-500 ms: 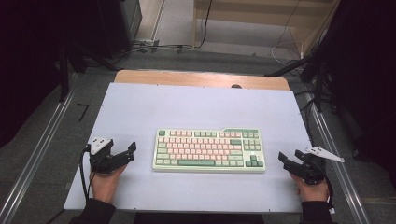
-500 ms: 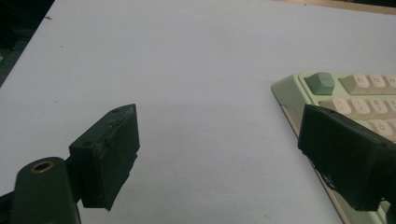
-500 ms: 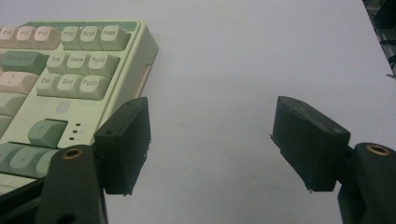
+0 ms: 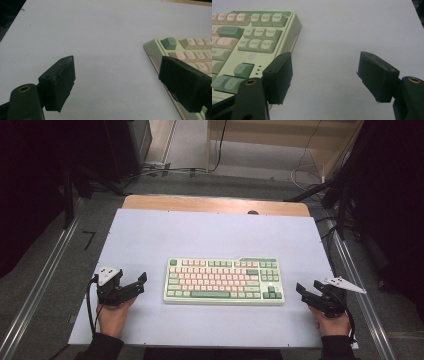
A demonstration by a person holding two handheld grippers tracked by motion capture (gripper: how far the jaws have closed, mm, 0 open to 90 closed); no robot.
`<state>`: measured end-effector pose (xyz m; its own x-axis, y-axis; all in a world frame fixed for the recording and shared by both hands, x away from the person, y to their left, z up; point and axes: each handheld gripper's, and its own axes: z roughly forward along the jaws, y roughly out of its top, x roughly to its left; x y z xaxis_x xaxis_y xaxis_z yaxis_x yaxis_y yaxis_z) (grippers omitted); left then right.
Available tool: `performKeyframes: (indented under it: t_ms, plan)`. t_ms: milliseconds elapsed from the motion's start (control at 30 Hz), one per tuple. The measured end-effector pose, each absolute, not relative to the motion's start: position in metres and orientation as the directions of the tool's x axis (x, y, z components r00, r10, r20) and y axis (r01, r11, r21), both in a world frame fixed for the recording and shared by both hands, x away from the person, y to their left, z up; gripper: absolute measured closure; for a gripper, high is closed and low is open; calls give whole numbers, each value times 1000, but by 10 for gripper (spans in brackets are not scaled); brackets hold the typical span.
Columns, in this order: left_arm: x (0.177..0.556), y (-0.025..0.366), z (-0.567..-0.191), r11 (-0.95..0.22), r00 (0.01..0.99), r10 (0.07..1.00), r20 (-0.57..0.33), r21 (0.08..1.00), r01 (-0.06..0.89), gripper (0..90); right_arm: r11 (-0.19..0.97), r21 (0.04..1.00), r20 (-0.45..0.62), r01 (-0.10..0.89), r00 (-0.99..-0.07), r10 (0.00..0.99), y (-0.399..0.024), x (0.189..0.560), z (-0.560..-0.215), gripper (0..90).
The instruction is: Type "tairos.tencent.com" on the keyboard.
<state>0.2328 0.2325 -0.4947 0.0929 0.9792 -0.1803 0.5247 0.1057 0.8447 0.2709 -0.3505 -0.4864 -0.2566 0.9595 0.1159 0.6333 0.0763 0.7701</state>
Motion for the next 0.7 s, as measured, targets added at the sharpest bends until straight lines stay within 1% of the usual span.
performKeyframes:
  t_ms: [700]
  plan:
    - [234, 216, -490, 84, 149, 971, -186, 851, 518, 143, 121, 777, 107, 618, -318, 942, -327, 272, -484, 263]
